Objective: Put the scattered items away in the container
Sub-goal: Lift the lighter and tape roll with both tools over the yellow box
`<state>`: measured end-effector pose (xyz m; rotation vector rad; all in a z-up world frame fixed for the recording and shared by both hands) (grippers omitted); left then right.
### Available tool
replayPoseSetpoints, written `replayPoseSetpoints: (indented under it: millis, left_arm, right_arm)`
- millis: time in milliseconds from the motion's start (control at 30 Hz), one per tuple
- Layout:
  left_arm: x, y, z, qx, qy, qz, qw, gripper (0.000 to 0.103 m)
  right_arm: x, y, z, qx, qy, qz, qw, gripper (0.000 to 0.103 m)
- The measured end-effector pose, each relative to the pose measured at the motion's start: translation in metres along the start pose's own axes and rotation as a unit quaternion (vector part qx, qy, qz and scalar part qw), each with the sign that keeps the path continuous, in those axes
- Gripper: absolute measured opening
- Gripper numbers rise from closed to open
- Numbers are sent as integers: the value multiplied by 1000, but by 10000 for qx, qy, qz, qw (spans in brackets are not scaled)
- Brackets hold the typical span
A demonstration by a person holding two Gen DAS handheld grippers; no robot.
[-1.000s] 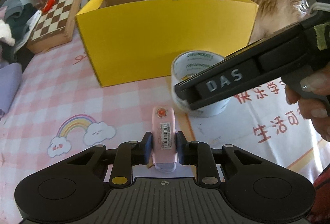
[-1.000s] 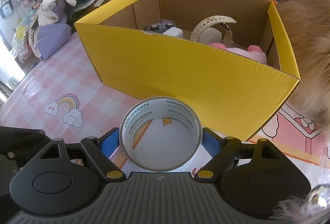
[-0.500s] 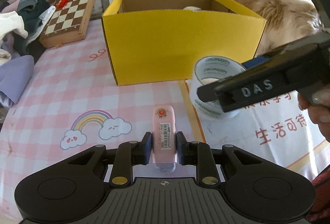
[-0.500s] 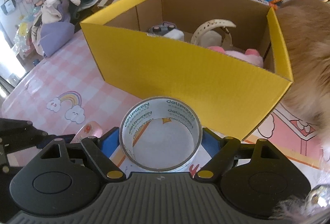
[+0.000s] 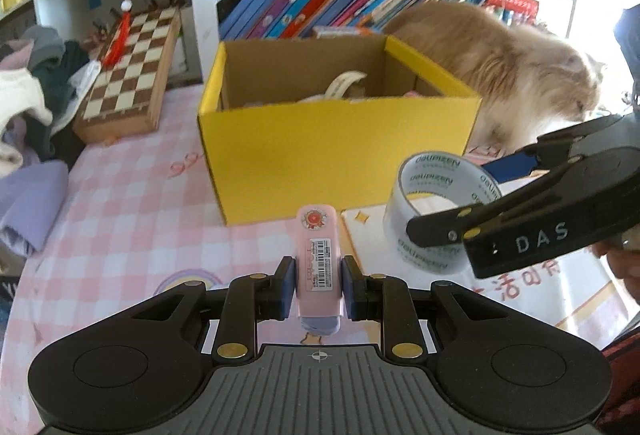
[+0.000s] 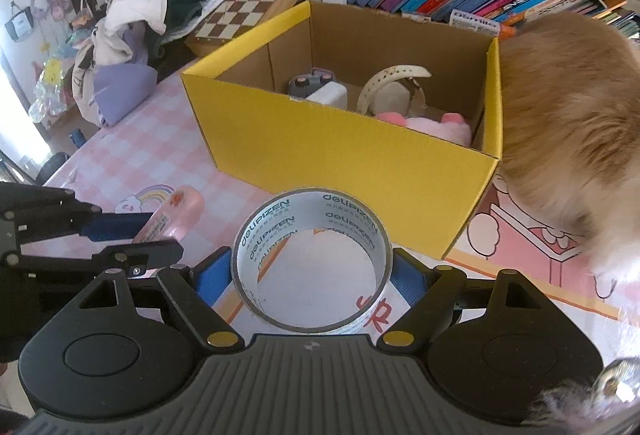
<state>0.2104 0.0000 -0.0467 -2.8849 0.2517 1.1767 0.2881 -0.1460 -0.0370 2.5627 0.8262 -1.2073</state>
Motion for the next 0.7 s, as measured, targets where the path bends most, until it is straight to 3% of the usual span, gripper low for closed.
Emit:
replayPoseSetpoints:
  millis: [333, 700]
  left_arm:
    - [-25, 6, -39, 240, 621, 208, 9976, 23]
    - [-30, 2, -93, 617, 1158, 42, 9913, 23]
  right_arm:
    - [-40, 6, -16, 81, 509, 76, 9986, 82]
    - [-61, 19, -61, -318, 998, 167, 9944, 82]
Point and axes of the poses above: each gripper's, at about its wrist camera, not at the fingertips, and x roughly the way its jaws point, y to its right, z to its underside, the point moved 3 cm from there along x, roughly the way its jaws point, and after that the axes turned 2 degrees about z, right-handed, at the moved point
